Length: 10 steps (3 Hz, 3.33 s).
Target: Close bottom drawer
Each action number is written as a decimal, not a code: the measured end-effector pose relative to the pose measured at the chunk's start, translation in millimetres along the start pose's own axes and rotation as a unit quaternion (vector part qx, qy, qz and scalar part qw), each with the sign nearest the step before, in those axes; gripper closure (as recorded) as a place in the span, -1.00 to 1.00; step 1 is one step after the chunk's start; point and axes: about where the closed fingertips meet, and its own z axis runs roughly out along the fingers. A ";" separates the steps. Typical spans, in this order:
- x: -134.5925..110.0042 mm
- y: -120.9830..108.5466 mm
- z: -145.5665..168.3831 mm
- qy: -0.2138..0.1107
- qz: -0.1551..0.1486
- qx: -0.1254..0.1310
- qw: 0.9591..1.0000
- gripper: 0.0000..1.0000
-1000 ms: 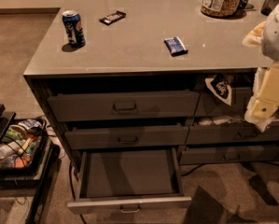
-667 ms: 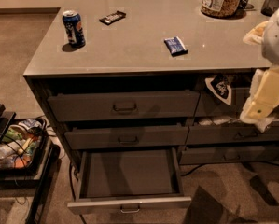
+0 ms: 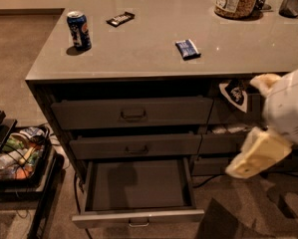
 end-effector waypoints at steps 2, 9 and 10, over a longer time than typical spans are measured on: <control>-21.5 -8.5 46.9 -0.066 0.015 0.039 0.997 -1.00; 79.9 56.7 211.4 -0.010 0.105 0.039 0.994 -1.00; 80.0 56.7 211.4 -0.010 0.105 0.039 0.994 -1.00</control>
Offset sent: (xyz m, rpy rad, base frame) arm 0.0126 0.0234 -0.0329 0.0776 -0.0255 0.0093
